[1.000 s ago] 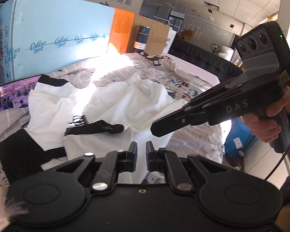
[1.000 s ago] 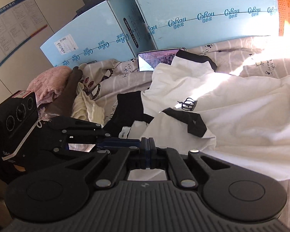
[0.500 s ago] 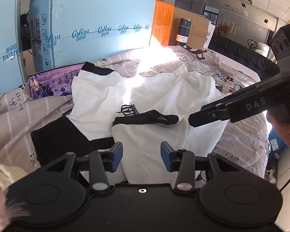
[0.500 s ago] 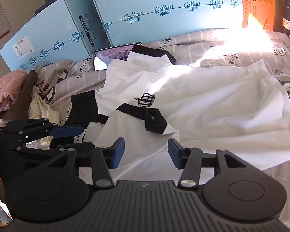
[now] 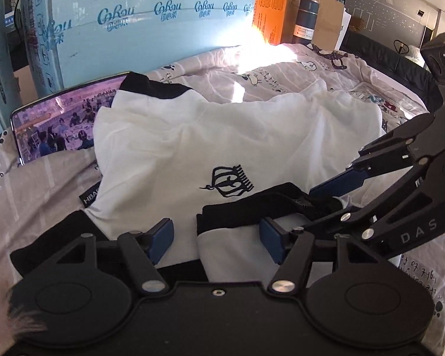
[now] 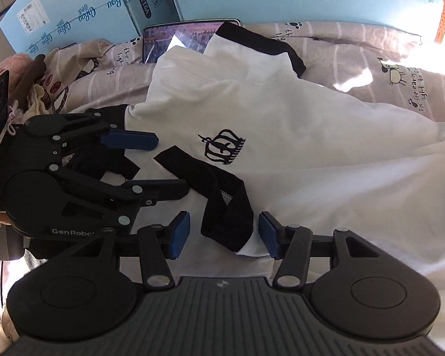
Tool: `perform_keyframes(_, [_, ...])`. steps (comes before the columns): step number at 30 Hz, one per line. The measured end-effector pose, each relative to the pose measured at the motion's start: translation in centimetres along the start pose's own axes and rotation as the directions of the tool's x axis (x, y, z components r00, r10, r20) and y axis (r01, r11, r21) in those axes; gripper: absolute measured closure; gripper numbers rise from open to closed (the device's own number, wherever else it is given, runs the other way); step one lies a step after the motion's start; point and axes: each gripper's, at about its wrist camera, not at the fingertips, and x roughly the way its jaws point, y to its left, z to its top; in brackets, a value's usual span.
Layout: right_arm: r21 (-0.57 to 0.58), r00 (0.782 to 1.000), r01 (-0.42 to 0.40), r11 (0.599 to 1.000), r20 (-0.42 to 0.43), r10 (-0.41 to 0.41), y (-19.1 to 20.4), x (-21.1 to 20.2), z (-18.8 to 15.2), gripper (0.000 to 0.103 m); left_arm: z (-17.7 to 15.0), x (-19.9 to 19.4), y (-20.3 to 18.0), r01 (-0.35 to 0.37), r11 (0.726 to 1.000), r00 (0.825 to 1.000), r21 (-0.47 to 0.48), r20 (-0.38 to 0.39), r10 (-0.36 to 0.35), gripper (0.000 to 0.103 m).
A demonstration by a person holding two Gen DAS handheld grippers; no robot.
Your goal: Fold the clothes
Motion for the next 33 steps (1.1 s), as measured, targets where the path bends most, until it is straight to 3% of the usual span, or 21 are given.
perform_keyframes(1, [0.005,1.0,-0.003,1.0,0.002,0.003,-0.2,0.2,0.0,0.057,-0.1,-0.1,-0.2,0.011,1.0,1.0,0.009,0.005,-0.011,0.051])
perform_keyframes(3, [0.01,1.0,-0.007,1.0,0.023,0.007,-0.3,0.1,-0.1,0.074,-0.1,-0.3,-0.7,0.033,0.999,0.999,0.037,0.01,-0.033,0.069])
perform_keyframes(5, [0.006,0.999,-0.026,1.0,0.045,0.025,-0.2,-0.4,-0.2,0.088,-0.1,-1.0,-1.1,0.055,0.997,0.998,0.055,0.022,-0.056,0.08])
perform_keyframes(7, [0.008,0.996,-0.047,0.999,0.071,0.046,0.1,-1.6,-0.3,0.089,0.1,-2.1,-1.3,0.099,0.994,0.994,0.049,0.036,-0.1,0.088])
perform_keyframes(12, [0.013,0.985,-0.093,0.996,0.145,0.09,1.4,-6.9,-1.5,0.089,-0.3,-7.0,-2.4,0.246,0.969,0.964,0.032,0.091,-0.248,0.091])
perform_keyframes(16, [0.025,0.979,-0.112,0.993,0.174,0.106,3.0,-12.2,-3.9,0.09,-1.2,-11.6,-4.0,0.39,0.92,0.913,0.029,0.116,-0.391,0.091])
perform_keyframes(19, [0.031,0.984,-0.11,0.993,0.141,0.104,4.6,-14.6,-6.3,0.09,-2.7,-13.7,-5.6,0.486,0.873,0.87,0.04,0.072,-0.488,0.09])
perform_keyframes(21, [0.036,0.992,-0.099,0.994,0.087,0.095,5.7,-15.0,-8.2,0.09,-4.1,-13.9,-6.9,0.537,0.841,0.843,0.063,-0.004,-0.538,0.091])
perform_keyframes(24, [0.064,0.998,-0.067,0.996,-0.009,0.068,6.6,-14.2,-11.4,0.09,-6.1,-12.7,-8.4,0.614,0.787,0.785,0.062,-0.147,-0.601,0.09])
perform_keyframes(27, [0.12,0.991,-0.032,0.992,-0.122,0.046,6.2,-12.0,-14.7,0.089,-8.3,-9.9,-10.2,0.648,0.76,0.722,0.052,-0.359,-0.591,0.089])
perform_keyframes(29, [0.173,0.986,-0.023,0.985,-0.158,0.051,5.6,-11.0,-16.3,0.086,-8.7,-10.1,-10.1,0.637,0.77,0.721,0.037,-0.384,-0.578,0.088])
perform_keyframes(31, [0.207,0.988,-0.037,0.978,-0.14,0.067,5.3,-11.5,-16.5,0.081,-9.0,-10.6,-9.9,0.621,0.784,0.726,0.021,-0.393,-0.565,0.084])
perform_keyframes(33, [0.21,0.991,-0.028,0.977,-0.122,0.055,4.9,-12.5,-16.1,0.059,-8.6,-12.2,-8.4,0.572,0.82,0.776,-0.01,-0.317,-0.545,0.069])
